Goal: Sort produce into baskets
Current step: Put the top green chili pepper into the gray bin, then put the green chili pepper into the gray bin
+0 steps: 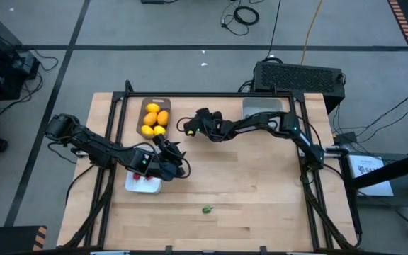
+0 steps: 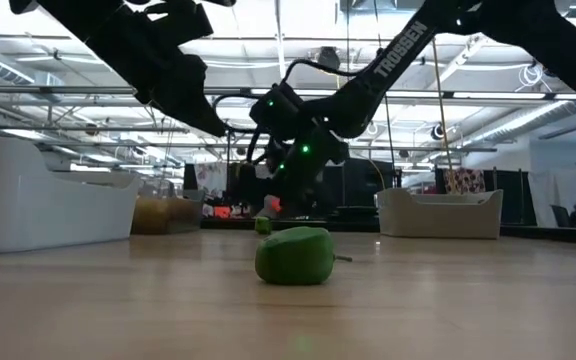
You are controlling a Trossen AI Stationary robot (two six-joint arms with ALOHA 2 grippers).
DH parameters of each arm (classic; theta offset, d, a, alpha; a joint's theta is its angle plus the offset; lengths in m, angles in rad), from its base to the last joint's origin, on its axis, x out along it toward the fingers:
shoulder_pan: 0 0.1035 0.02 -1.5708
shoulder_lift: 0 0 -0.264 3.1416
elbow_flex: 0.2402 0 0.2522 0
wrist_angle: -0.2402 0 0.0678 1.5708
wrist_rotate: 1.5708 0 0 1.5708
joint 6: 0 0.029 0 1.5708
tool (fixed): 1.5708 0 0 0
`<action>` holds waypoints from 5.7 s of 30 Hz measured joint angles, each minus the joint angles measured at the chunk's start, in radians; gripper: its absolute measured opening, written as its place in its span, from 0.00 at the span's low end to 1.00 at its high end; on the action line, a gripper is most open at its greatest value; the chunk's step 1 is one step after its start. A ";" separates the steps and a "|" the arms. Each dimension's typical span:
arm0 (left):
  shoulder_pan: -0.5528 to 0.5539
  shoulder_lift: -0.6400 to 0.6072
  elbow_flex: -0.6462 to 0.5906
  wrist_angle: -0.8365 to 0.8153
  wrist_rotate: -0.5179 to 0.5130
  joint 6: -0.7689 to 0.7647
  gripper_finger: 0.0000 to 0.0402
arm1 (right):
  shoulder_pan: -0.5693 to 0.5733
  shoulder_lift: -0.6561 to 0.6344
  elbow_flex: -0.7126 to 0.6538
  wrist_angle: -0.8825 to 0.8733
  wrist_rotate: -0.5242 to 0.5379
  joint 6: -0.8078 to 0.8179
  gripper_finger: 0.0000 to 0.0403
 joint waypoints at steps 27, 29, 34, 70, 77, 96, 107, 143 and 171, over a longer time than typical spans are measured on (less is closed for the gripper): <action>-0.005 0.000 0.000 0.024 0.034 0.025 0.54 | 0.038 0.104 0.003 0.055 0.024 -0.039 0.38; -0.005 0.000 0.000 0.024 0.033 0.025 0.54 | 0.044 0.105 0.003 0.054 0.028 -0.054 0.33; -0.005 0.000 0.000 0.024 0.033 0.026 0.54 | 0.053 0.076 0.000 0.030 0.002 -0.083 0.22; -0.005 0.000 0.000 0.053 0.055 0.025 0.54 | -0.269 -0.619 -0.001 -1.295 -0.266 -0.406 0.19; -0.005 0.000 0.000 0.051 0.055 0.025 0.54 | -0.323 -0.620 -0.001 -1.335 -0.268 -0.414 0.26; -0.005 0.000 0.000 0.049 0.055 0.027 0.54 | -0.268 -0.620 -0.001 -1.375 -0.342 -0.361 0.55; -0.005 0.000 0.000 0.047 0.055 0.044 0.54 | 0.119 -0.620 -0.001 -1.359 -0.344 -0.330 0.53; -0.053 0.000 0.000 0.440 0.487 0.333 0.54 | 0.741 -0.340 -0.357 0.028 -0.412 -0.644 0.65; -0.053 0.000 0.000 0.438 0.478 0.332 0.54 | 0.702 -0.184 -0.305 0.068 -0.421 -0.608 0.47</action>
